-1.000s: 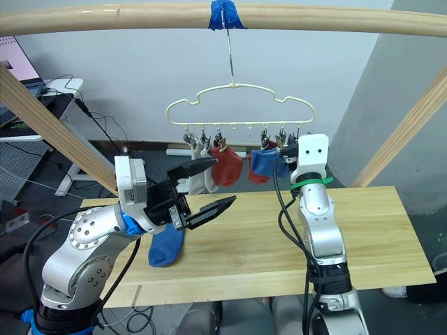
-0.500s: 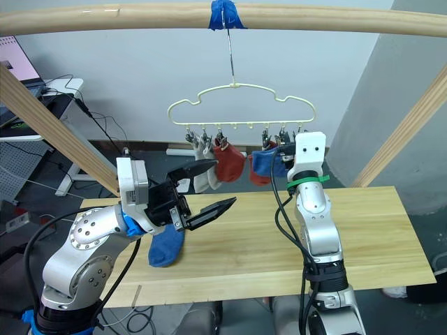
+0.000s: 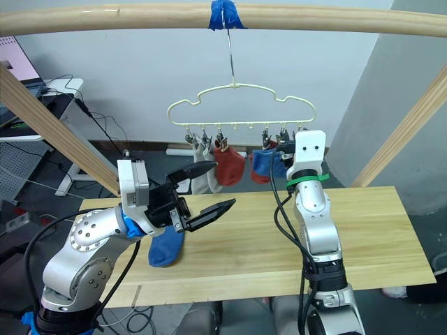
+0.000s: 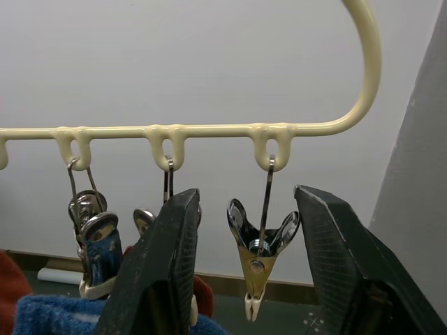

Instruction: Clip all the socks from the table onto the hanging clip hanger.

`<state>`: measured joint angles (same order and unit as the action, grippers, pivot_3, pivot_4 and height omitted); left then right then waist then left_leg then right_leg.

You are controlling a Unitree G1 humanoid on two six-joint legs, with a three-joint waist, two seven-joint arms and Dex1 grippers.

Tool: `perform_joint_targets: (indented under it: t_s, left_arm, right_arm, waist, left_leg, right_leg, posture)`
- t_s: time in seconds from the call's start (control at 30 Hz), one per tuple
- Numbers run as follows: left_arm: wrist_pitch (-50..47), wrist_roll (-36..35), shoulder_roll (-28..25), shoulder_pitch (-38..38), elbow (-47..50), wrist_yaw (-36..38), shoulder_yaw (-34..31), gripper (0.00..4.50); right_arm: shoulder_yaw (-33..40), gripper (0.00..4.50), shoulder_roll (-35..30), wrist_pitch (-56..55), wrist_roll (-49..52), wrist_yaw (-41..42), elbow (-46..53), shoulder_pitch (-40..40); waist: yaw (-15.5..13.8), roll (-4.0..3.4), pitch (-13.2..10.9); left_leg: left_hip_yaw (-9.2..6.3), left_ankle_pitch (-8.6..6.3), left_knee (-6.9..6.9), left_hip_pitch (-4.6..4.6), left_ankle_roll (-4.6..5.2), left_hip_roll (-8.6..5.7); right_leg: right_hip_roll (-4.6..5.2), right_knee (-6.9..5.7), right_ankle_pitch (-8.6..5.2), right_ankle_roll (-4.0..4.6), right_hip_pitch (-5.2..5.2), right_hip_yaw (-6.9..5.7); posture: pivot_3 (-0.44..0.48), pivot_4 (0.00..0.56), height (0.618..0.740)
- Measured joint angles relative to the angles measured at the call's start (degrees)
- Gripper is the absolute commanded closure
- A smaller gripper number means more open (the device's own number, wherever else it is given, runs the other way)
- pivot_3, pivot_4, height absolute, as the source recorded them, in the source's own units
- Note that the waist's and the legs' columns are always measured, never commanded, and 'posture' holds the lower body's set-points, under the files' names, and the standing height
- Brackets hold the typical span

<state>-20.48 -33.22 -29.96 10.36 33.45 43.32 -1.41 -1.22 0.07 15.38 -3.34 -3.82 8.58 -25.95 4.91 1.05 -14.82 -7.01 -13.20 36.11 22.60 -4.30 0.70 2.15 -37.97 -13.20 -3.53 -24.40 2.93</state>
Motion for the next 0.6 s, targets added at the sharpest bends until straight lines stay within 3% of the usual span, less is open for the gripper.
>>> perform_joint_targets:
  t_s: [0.6]
  left_arm:
    - [0.5,0.6,0.0,-0.1,0.0,0.2,0.9,0.00]
  right_arm:
    - [0.6,2.27,0.8,0.1,0.2,-0.1,-0.1,-0.3]
  waist:
    - [0.0,0.00,0.0]
  left_leg:
    - [0.00,0.00,0.00,0.00,0.00,0.00]
  right_leg:
    - [0.00,0.00,0.00,0.00,0.00,0.00]
  posture:
    - [-0.038,0.187,0.740]
